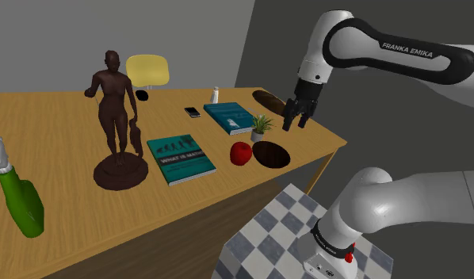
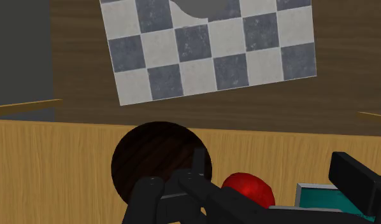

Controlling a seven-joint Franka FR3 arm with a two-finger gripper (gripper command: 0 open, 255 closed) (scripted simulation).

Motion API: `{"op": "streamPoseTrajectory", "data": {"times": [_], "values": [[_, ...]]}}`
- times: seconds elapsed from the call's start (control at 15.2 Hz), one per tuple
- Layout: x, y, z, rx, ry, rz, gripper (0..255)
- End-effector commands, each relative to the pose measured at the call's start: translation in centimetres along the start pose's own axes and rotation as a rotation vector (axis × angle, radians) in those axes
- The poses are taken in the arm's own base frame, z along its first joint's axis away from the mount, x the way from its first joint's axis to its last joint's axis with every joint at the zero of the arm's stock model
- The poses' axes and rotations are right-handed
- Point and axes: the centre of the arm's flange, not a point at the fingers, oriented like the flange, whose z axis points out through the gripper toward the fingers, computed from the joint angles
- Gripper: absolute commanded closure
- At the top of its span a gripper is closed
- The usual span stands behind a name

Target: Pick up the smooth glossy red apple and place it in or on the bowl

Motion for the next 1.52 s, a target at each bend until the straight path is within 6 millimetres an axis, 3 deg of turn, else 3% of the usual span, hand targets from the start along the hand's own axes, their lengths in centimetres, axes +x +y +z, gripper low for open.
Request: {"op": "streamPoseTrajectory", "data": {"times": [0.0, 0.92, 1.45], "values": [[0.0, 0.0, 0.0, 0.0, 0.0, 0.0, 0], [10.4, -3.7, 11.4, -0.044, 0.275, -0.092, 0], [11.6, -3.6, 15.4, -0.044, 0.279, -0.093, 0]]}}
